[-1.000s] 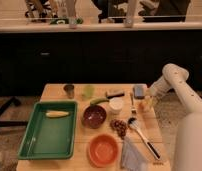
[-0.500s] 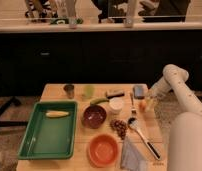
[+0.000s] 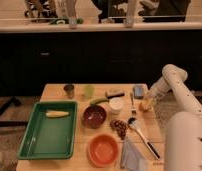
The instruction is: Place apple in table surface
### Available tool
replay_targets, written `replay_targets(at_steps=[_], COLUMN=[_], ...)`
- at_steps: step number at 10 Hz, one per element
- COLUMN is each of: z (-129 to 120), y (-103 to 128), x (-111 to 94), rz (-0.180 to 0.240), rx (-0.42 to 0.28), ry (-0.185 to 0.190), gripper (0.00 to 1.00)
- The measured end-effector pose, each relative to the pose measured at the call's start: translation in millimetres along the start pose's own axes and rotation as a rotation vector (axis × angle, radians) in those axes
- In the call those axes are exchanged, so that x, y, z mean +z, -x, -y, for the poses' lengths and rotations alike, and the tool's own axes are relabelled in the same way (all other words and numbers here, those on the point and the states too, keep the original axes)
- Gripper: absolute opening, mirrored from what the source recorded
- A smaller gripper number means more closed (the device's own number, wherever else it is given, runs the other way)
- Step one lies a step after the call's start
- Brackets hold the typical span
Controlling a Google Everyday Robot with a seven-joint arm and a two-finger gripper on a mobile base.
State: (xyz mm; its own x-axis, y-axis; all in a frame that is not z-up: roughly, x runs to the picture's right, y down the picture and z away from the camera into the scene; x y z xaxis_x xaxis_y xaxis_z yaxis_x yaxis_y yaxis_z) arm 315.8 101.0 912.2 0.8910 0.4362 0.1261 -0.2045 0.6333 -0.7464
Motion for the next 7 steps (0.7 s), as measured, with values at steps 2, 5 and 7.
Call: replay_targets(at_steps=[2,5,7], z=[0.3,-0.5,-0.6], y=[-2.7,-2.8,2.5], x=[-1.7,-5.6,-10.2], rz=[0.014,0.022,0.022], rx=[0.007,0.004,-0.014], ry=[0.003,0.0,-0.014], gripper=[0.18,0.0,0.0])
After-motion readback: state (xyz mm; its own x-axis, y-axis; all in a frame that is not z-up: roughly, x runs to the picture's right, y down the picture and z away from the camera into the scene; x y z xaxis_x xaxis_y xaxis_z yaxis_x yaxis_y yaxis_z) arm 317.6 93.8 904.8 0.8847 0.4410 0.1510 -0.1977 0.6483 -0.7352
